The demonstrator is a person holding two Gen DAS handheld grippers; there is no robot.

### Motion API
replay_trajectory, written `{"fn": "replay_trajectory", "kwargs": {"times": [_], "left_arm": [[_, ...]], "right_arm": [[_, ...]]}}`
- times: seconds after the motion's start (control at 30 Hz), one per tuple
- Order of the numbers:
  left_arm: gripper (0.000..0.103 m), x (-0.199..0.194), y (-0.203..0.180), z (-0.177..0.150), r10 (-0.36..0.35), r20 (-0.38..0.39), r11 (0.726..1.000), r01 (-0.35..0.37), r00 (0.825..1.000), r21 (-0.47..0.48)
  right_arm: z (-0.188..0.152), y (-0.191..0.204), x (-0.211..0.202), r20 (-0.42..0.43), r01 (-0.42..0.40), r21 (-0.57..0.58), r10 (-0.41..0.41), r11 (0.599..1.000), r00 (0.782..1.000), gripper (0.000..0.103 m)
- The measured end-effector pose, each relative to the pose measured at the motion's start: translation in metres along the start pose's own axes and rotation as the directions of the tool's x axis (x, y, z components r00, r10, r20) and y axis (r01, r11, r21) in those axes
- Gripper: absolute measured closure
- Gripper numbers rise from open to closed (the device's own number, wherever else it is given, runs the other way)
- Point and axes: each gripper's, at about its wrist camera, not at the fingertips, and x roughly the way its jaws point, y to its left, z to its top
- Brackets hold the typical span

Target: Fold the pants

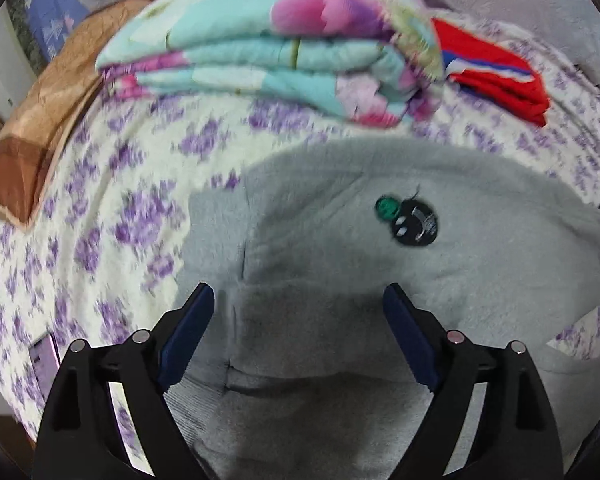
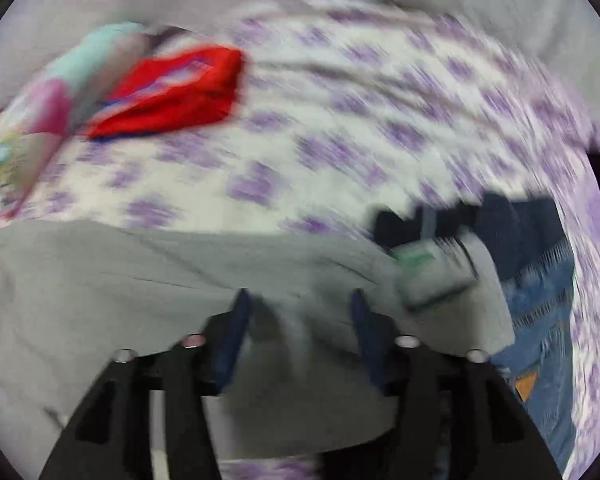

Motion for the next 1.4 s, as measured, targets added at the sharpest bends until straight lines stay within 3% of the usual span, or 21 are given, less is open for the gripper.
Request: {"fn": "replay_trajectory", "kwargs": {"times": [0.1, 0.3, 0.4, 0.5, 0.63, 0.67, 0.73, 0.87, 1.07, 1.13, 1.17, 1.2, 1.3, 1.4], "left_arm": [[0.019, -0.001, 0.006, 0.011, 0.042, 0.025, 0.998, -0.044, 0.999, 0.046], [0.019, 0.011, 0.020, 0.043, 0.042, 0.047, 0.990, -0.048, 0.998, 0.133], [0.021, 0.024, 0.024, 0.055, 0.016, 0.037, 0.984, -0.023, 0.999, 0.175], [0.032, 0.037, 0.020, 0.062, -0.038, 0.005, 0.976, 0.037, 0.999, 0.213], [0.034, 0.050, 0.005, 0.062, -0.083, -0.016, 0.947, 0.083, 0.996, 0.311], [0.038, 0.055, 0.001, 0.061, -0.085, -0.025, 0.935, 0.088, 0.996, 0.344], [0.064, 0.066, -0.002, 0.061, -0.068, -0.045, 0.924, 0.079, 0.997, 0.373], [0.077, 0.068, 0.007, 0.066, -0.140, -0.071, 0.939, 0.156, 0.988, 0.308], [0.084, 0.050, 0.014, 0.067, -0.181, -0.043, 0.937, 0.186, 0.983, 0.296], [0.084, 0.049, 0.015, 0.069, -0.184, -0.049, 0.941, 0.190, 0.982, 0.279], [0.084, 0.049, 0.015, 0.069, -0.188, -0.050, 0.943, 0.195, 0.981, 0.270], [0.084, 0.047, 0.013, 0.071, -0.189, -0.049, 0.945, 0.196, 0.981, 0.262], [0.085, 0.041, 0.020, 0.070, -0.192, -0.041, 0.950, 0.197, 0.980, 0.241], [0.086, 0.013, 0.026, 0.063, -0.224, -0.004, 0.952, 0.220, 0.975, 0.215]], "right_arm": [[0.008, 0.029, -0.014, 0.045, -0.046, -0.073, 0.049, 0.996, 0.998, 0.028], [0.022, 0.101, -0.002, 0.000, -0.157, -0.237, 0.161, 0.959, 0.987, 0.026], [0.030, 0.126, 0.005, -0.025, -0.202, -0.273, 0.203, 0.941, 0.979, 0.026], [0.038, 0.148, 0.010, -0.035, -0.219, -0.309, 0.219, 0.926, 0.975, 0.026], [0.047, 0.165, 0.012, -0.047, -0.237, -0.357, 0.236, 0.903, 0.971, 0.026], [0.048, 0.167, 0.013, -0.047, -0.233, -0.370, 0.233, 0.899, 0.971, 0.026], [0.053, 0.169, 0.015, -0.048, -0.225, -0.389, 0.224, 0.893, 0.973, 0.025], [0.056, 0.176, 0.024, -0.079, -0.229, -0.441, 0.217, 0.868, 0.973, 0.019], [0.054, 0.211, 0.044, -0.110, -0.211, -0.599, 0.182, 0.773, 0.977, 0.019], [0.056, 0.218, 0.058, -0.181, -0.265, -0.602, 0.195, 0.753, 0.964, 0.045], [0.056, 0.220, 0.064, -0.234, -0.317, -0.585, 0.219, 0.746, 0.947, 0.074], [0.056, 0.221, 0.066, -0.267, -0.354, -0.566, 0.241, 0.745, 0.933, 0.084], [0.056, 0.215, 0.050, -0.266, -0.399, -0.532, 0.300, 0.747, 0.916, 0.095], [0.059, 0.183, 0.003, -0.233, -0.500, -0.436, 0.442, 0.748, 0.866, 0.095]]}}
